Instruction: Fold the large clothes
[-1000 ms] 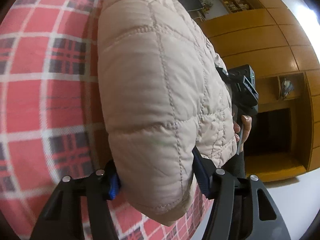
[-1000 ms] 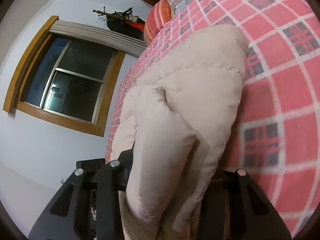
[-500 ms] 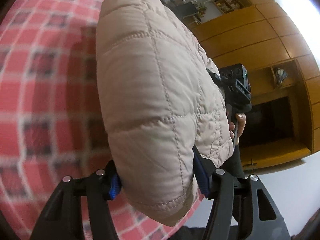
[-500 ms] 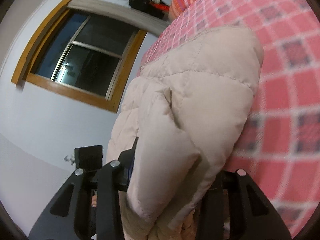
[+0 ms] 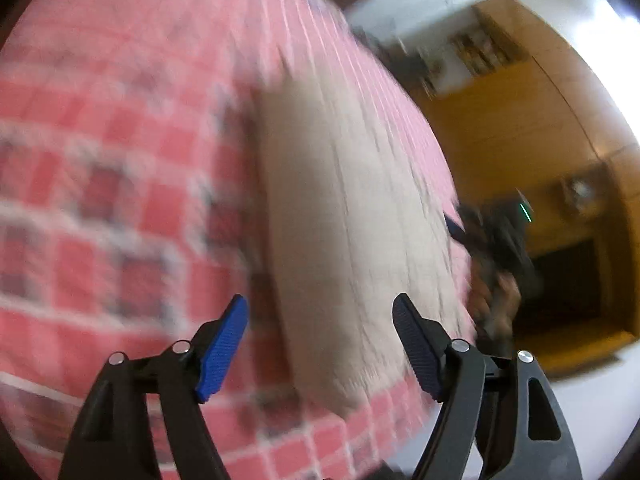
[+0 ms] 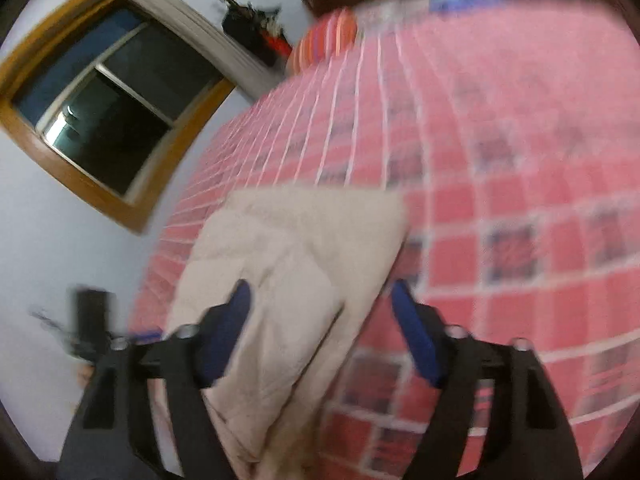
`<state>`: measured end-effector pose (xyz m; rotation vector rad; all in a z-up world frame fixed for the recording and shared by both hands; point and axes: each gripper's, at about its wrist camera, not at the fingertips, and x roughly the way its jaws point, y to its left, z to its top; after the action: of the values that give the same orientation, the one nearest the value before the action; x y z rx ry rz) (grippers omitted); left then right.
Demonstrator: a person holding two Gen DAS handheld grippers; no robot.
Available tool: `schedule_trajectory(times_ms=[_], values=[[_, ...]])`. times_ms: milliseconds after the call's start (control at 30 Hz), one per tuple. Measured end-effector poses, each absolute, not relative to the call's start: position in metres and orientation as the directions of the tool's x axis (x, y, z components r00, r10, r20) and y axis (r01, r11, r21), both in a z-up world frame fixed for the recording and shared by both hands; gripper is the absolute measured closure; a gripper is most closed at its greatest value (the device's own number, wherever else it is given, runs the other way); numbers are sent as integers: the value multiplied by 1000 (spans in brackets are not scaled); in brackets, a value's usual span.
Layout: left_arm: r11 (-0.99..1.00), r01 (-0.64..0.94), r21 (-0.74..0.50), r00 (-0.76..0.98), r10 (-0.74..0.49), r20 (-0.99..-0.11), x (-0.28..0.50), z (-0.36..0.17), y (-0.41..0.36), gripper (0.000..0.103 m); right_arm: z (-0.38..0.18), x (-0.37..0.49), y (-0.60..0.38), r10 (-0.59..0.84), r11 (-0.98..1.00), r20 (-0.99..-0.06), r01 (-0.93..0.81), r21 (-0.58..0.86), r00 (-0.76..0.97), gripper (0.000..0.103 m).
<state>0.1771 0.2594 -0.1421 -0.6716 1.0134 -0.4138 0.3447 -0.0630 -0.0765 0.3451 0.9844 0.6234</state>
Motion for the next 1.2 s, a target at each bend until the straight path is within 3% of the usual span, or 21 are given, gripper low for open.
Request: schedule_trajectory(times_ms=[67, 133, 167, 233, 300, 467, 667, 800, 833, 967, 1200], values=[[687, 82, -722, 496, -656, -569, 198, -126, 252, 27, -59, 334, -45, 607, 791, -674, -400, 463, 420, 65], [673, 125, -729, 489, -681, -545, 224, -122, 235, 27, -51, 323, -15, 578, 796, -700, -479, 370, 419, 74], [672, 141, -727, 471, -691, -549, 236, -123, 223, 27, -55, 319, -4, 568, 792, -718, -503, 345, 402, 80], [676, 143, -723, 419, -703, -575, 266, -140, 203, 28, -68, 320, 13, 526, 804, -759, -514, 298, 383, 83], [699, 121, -705, 399, -685, -610, 284, -160, 191, 28, -89, 333, 14, 459, 834, -804, -494, 244, 378, 95], [711, 115, -693, 368, -679, -636, 290, -175, 172, 31, -121, 350, 17, 455, 853, -820, -435, 289, 347, 95], [692, 248, -678, 431, -706, -563, 254, -114, 173, 30, -64, 303, 14, 563, 783, -753, -512, 354, 340, 90], [718, 274, -640, 380, -692, -614, 245, -123, 150, 30, -64, 266, 29, 554, 746, -781, -588, 313, 287, 91], [744, 254, -618, 353, -666, -657, 250, -141, 141, 30, -78, 263, 33, 510, 761, -811, -589, 271, 287, 91], [766, 254, -590, 367, -641, -674, 249, -152, 127, 31, -114, 271, 34, 447, 806, -847, -540, 241, 289, 94], [730, 358, -582, 441, -682, -584, 157, -98, 143, 30, -62, 225, 17, 501, 793, -780, -559, 241, 374, 91]])
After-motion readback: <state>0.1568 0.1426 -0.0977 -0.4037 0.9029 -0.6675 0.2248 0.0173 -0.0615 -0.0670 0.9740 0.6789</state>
